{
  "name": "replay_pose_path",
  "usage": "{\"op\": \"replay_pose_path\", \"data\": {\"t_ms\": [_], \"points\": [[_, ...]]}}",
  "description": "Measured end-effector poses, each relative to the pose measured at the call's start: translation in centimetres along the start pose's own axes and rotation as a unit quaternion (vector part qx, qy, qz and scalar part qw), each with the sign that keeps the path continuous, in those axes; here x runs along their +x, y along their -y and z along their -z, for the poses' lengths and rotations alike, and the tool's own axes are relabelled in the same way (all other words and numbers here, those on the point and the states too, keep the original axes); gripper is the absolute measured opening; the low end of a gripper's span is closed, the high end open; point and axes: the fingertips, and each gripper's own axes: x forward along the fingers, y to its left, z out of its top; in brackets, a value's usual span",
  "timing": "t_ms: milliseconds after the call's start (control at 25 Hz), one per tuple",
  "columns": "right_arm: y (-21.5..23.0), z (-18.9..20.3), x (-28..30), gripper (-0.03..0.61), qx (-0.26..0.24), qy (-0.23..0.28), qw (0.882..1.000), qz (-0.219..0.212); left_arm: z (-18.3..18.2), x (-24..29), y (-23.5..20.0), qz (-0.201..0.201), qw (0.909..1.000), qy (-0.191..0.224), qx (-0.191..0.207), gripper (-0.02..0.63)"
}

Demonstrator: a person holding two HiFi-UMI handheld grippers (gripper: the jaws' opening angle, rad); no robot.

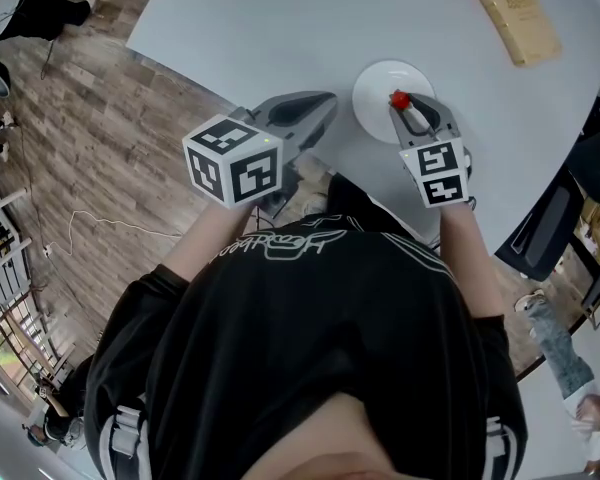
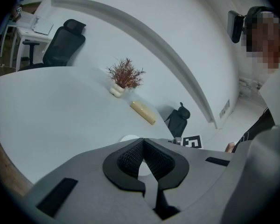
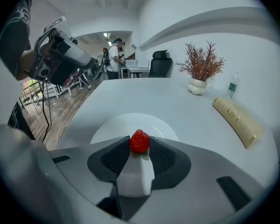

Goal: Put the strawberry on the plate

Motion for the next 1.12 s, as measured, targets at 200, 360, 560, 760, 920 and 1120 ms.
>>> {"op": "replay_pose_path", "data": {"t_ms": [200,360,560,760,920,1120], "points": [[0.0,0.0,0.0,0.121,-0.003,0.001,1.000,-0.001,0.0,-0.3,-0.1,0.003,1.0000,0.003,-0.006,0.008],[-0.1,0.1,0.1,0.121,-0.005,0.003,1.000,0.002,-0.5,-0.6,-0.2,0.006,0.9999,0.010,-0.012,0.008],[-0.1,0.5,0.1,0.133,0.006,-0.007,1.000,0.007,-1.0,-1.4,0.1,0.012,0.9996,0.023,-0.007,0.008],[-0.2,-0.3,-0.7,0.144,0.016,0.009,1.000,0.009,-1.4,-2.3,0.8,0.017,0.9994,0.029,-0.004,0.008],[0.1,-1.5,-2.2,0.144,0.038,0.030,0.999,0.020,-1.7,-3.1,1.8,0.022,0.9992,0.033,0.007,0.008],[-0.2,-3.2,-5.4,0.144,0.105,0.072,0.992,0.012,-1.8,-4.6,4.0,0.039,0.9981,0.041,0.025,0.008]]}}
